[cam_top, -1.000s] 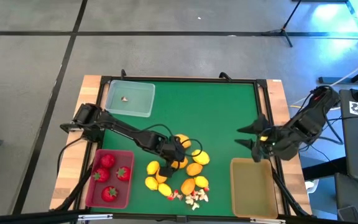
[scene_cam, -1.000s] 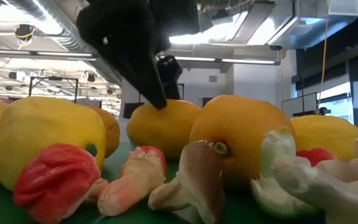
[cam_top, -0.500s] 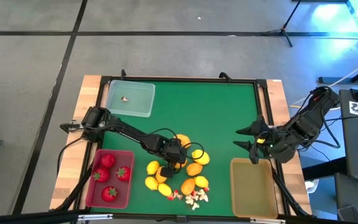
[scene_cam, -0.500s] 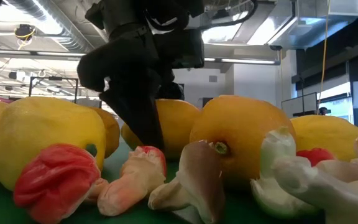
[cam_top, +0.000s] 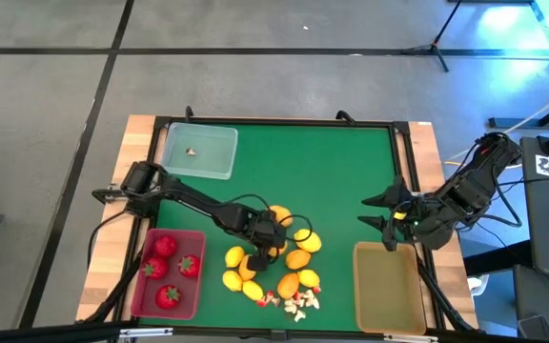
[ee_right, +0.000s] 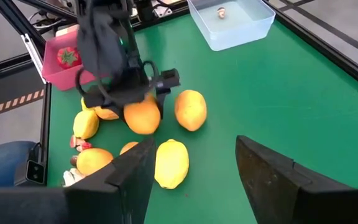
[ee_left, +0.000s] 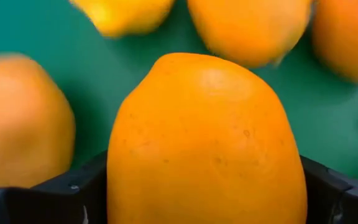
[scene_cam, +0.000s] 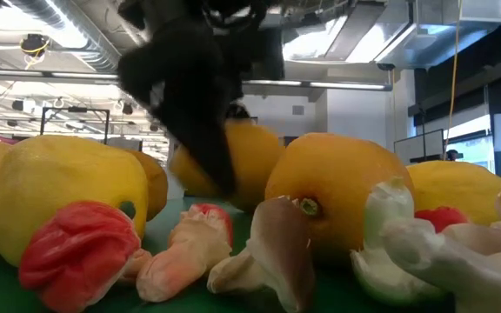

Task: Sort produce into baskets
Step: Put the yellow lemon into the orange bin

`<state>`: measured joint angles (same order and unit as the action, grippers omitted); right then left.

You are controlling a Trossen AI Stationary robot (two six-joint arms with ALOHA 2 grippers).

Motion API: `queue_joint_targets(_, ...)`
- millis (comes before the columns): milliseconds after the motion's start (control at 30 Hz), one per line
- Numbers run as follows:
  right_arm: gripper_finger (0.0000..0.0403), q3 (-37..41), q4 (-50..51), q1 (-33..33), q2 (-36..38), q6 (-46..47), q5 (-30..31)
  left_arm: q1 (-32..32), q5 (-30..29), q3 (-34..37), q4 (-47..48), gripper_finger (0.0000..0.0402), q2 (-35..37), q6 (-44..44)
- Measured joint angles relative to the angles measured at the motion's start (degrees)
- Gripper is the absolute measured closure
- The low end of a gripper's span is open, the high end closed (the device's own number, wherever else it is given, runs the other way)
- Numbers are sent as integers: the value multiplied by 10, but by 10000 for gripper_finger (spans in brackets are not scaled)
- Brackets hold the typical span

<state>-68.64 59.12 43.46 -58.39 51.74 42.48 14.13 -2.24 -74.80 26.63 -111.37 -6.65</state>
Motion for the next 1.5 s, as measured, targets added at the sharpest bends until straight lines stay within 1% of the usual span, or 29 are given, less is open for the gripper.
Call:
queue_joint_targets(100, 182, 0, 14, 0, 0, 0, 3, 0, -4, -11, -3, 75, 24, -8)
queue_joint_targets(200, 182, 0, 32, 0, -3, -1, 23, 0, -8, -29, -9, 75, 40, -13)
queue_joint_targets(300, 182, 0, 46, 0, -3, -1, 53, 1, -11, -45, -59, 75, 45, -10)
queue_joint_targets(467, 182, 0, 73, 0, 3, -14, 118, -1, -12, -56, -161, 75, 45, 21)
queue_joint_targets(767, 182, 1, 99, 0, 73, -30, 120, -29, -12, -56, -278, 75, 40, -7)
queue_joint_targets(900, 182, 0, 105, 0, 101, -30, 135, -45, -12, -57, -338, 75, 33, -8)
queue_joint_targets(1000, 182, 0, 109, 0, 120, -30, 145, -54, -12, -57, -377, 75, 22, -11)
queue_joint_targets(1067, 182, 0, 119, 0, 130, -30, 149, -58, -12, -57, -382, 75, 18, -17)
queue_joint_targets(1133, 182, 0, 127, 0, 134, -30, 158, -63, -10, -58, -411, 75, 8, -27)
queue_joint_targets(1267, 182, 0, 130, 0, 139, -30, 171, -71, -9, -69, -437, 75, -15, -36)
queue_joint_targets(1500, 182, 0, 131, 0, 139, -30, 175, -67, 11, -178, -433, 75, -101, -35)
